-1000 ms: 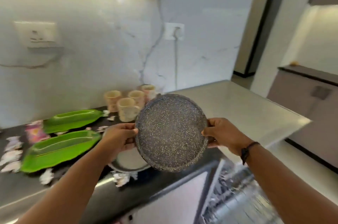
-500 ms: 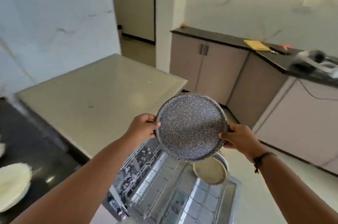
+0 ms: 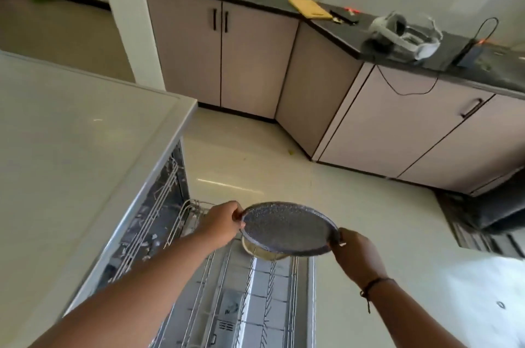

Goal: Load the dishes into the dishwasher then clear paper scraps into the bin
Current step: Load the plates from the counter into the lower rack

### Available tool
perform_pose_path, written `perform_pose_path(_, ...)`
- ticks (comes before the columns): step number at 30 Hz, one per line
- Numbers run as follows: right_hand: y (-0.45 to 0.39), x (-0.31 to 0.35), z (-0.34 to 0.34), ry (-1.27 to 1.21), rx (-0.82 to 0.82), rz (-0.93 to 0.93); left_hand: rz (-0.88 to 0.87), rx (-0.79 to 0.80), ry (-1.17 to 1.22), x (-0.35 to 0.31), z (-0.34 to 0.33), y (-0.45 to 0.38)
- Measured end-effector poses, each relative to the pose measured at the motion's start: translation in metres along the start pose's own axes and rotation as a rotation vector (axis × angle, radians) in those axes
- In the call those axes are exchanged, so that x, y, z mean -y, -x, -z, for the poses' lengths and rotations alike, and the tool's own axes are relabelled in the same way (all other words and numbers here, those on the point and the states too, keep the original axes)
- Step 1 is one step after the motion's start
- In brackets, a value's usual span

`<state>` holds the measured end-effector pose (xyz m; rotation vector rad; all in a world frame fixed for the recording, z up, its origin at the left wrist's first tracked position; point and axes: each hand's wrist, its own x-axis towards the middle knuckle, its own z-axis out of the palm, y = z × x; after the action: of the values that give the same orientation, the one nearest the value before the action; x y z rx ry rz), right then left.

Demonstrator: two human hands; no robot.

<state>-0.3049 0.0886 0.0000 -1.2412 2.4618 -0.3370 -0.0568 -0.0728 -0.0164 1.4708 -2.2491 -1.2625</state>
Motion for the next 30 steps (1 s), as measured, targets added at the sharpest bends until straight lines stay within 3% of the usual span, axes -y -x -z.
perform_pose_path(10, -0.08, -0.073, -0.155, 0.185, 0.251, -0.052, 0.141, 0.109, -0.113, 0.117, -0.126, -0.085)
perform_pose_path(15, -0.122, -0.101, -0.221, 0.072, 0.208, -0.083, 0.187, 0.062, -0.093, 0.165, -0.173, -0.125)
perform_pose_path(23, -0.181, -0.126, -0.262, 0.028, 0.14, -0.049, 0.113, 0.024, -0.132, 0.195, -0.198, -0.179)
perform_pose_path(30, -0.189, -0.127, -0.28, 0.095, 0.212, -0.057, 0.081, 0.054, -0.186, 0.208, -0.206, -0.192)
